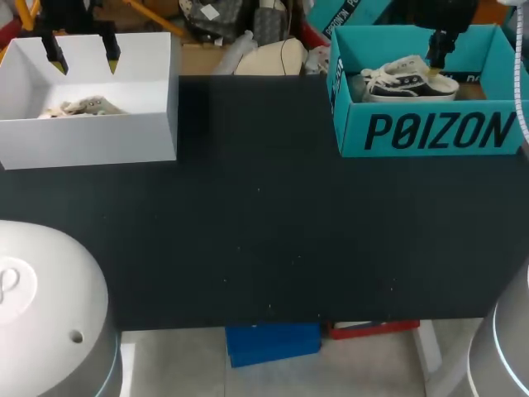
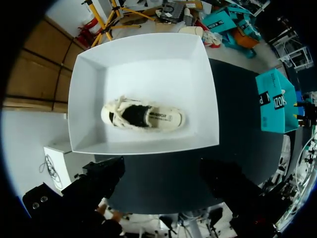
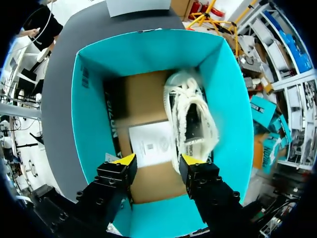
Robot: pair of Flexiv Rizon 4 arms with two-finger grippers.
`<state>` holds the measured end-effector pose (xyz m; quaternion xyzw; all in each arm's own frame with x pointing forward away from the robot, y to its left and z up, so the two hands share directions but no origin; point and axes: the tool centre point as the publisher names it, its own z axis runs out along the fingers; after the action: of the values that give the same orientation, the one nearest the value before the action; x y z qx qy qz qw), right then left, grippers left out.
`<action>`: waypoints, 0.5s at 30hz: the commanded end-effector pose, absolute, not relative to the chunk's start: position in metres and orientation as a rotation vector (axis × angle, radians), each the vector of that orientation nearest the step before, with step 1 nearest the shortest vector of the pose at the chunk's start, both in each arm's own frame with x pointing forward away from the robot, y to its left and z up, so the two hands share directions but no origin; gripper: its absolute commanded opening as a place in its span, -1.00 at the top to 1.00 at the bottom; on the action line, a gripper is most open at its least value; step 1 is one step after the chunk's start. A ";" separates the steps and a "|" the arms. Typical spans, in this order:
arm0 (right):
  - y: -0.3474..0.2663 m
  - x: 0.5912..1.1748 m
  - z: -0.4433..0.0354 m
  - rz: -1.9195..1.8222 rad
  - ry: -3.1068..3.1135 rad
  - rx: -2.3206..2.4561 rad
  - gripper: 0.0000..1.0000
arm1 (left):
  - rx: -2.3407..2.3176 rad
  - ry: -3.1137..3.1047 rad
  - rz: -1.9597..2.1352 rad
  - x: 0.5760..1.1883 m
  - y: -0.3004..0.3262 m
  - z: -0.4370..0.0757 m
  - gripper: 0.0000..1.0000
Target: Take the shoe out of the shoebox, open the shoe tongue, remove and reinsert the insole, then place the shoe into the shoebox
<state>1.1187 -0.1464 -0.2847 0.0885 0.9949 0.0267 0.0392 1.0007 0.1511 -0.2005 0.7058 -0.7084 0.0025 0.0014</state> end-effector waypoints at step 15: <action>-0.134 1.168 -0.348 0.083 3.188 0.086 0.03 | 2.217 -2.222 0.004 1.000 0.151 -0.200 -1.00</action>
<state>1.1555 -0.1366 -0.3354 0.0283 0.9992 0.0252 0.0147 1.0007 0.1512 -0.2005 0.7059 -0.7083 0.0025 0.0013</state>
